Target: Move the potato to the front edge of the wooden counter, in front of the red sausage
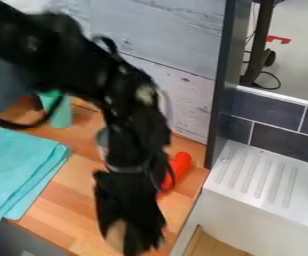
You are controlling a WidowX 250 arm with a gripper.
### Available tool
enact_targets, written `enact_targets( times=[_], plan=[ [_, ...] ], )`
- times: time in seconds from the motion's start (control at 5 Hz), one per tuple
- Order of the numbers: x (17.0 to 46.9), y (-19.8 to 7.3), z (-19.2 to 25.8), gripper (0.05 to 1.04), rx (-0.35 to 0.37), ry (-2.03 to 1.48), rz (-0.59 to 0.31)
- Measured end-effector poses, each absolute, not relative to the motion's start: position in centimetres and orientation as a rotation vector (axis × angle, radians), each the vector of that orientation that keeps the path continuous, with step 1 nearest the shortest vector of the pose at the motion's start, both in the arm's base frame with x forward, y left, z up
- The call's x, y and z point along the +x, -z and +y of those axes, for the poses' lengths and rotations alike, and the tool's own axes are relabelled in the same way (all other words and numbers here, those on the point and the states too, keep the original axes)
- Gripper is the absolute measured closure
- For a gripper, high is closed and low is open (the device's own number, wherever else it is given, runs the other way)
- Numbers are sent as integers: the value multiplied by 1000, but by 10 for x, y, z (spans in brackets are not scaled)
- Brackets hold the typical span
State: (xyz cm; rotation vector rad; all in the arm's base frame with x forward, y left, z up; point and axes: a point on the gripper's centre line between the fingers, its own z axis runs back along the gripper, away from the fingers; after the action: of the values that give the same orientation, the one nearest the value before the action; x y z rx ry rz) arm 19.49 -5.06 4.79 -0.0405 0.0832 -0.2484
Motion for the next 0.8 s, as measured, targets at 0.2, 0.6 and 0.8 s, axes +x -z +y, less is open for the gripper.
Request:
enact_targets(
  times=[0.2, 0.6, 0.8],
  plan=[
    [191, -30, -50, 425, -44, 314, 156],
    [192, -16, -27, 425, 5, 331, 227],
    [197, -14, -24, 426, -3, 330, 194]
  ],
)
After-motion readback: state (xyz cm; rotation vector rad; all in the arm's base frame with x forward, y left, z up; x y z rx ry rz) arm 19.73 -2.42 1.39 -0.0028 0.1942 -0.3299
